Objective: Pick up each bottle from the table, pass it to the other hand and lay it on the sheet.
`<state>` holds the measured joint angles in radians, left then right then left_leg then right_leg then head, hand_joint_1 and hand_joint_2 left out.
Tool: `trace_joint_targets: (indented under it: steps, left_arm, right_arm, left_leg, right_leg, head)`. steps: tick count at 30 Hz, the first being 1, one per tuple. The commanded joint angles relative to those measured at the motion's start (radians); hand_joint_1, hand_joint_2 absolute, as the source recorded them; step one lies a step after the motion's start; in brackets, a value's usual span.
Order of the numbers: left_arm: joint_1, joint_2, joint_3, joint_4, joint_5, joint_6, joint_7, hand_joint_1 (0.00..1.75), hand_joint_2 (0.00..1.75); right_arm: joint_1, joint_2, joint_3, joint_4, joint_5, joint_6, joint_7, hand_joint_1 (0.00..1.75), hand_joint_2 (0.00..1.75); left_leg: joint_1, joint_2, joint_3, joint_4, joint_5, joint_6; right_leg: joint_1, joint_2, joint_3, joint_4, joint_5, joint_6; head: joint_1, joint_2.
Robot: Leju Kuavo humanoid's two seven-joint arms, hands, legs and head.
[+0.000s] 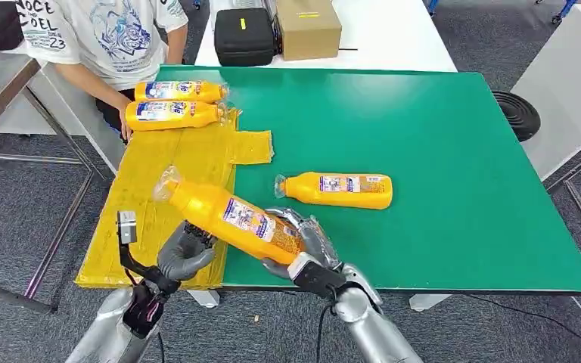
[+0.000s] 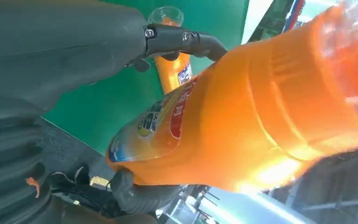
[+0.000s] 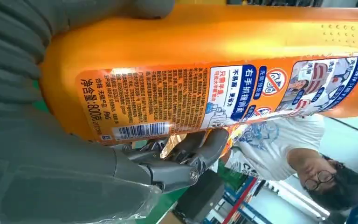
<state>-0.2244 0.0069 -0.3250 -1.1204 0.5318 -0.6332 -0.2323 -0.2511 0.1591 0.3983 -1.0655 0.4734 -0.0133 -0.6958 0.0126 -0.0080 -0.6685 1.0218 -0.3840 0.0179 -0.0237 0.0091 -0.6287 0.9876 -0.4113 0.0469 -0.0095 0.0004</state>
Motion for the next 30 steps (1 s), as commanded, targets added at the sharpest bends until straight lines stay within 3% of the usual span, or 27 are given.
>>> trace_joint_targets:
  steps: [1, 20, 22, 23, 29, 30]
  left_arm:
    - [-0.076, -0.019, -0.061, 0.064, -0.005, 0.007, 0.024, 0.00, 1.75]
    - [-0.064, -0.001, -0.029, 0.006, 0.088, 0.017, 0.010, 0.00, 1.75]
    - [-0.063, 0.003, -0.029, 0.005, 0.089, 0.014, 0.010, 0.00, 1.75]
    - [-0.063, 0.003, -0.029, 0.005, 0.089, 0.014, 0.010, 0.00, 1.75]
    - [-0.061, -0.001, -0.035, 0.000, 0.087, 0.009, 0.005, 0.00, 1.75]
    - [-0.063, -0.006, -0.037, -0.001, 0.086, 0.011, 0.006, 0.38, 1.75]
  right_arm:
    - [-0.061, 0.024, 0.058, 0.045, 0.002, 0.041, -0.002, 1.75, 1.75]
    - [-0.059, 0.018, 0.094, 0.173, 0.060, 0.076, -0.002, 1.75, 1.75]
    - [-0.060, 0.020, 0.094, 0.174, 0.061, 0.076, -0.002, 1.75, 1.75]
    - [-0.060, 0.020, 0.094, 0.174, 0.061, 0.076, -0.002, 1.75, 1.75]
    - [-0.069, 0.025, 0.088, 0.187, 0.071, 0.079, -0.002, 1.75, 1.75]
    - [-0.070, 0.026, 0.087, 0.189, 0.071, 0.079, -0.002, 1.75, 1.75]
  left_leg:
    - [0.000, 0.000, 0.003, 0.000, -0.001, 0.000]
    - [0.001, 0.000, 0.004, -0.001, -0.001, 0.000]
    - [0.001, 0.001, 0.013, -0.001, -0.005, 0.000]
    - [0.001, 0.000, 0.005, -0.001, -0.002, 0.000]
    - [0.001, 0.000, 0.006, 0.000, -0.003, 0.000]
    - [0.001, 0.000, 0.003, 0.000, -0.001, 0.000]
  right_leg:
    - [0.001, -0.001, 0.003, 0.000, -0.001, -0.002]
    - [0.001, -0.001, 0.004, -0.001, -0.001, -0.002]
    - [0.002, -0.002, 0.013, -0.002, -0.004, -0.005]
    - [0.001, -0.001, 0.005, -0.001, -0.001, -0.002]
    - [0.002, -0.001, 0.007, -0.001, -0.002, -0.003]
    - [0.001, -0.001, 0.004, -0.001, -0.001, -0.002]
  head:
    - [0.000, 0.000]
    - [0.000, 0.000]
    - [0.000, 0.000]
    - [0.000, 0.000]
    - [0.000, 0.000]
    - [0.000, 0.000]
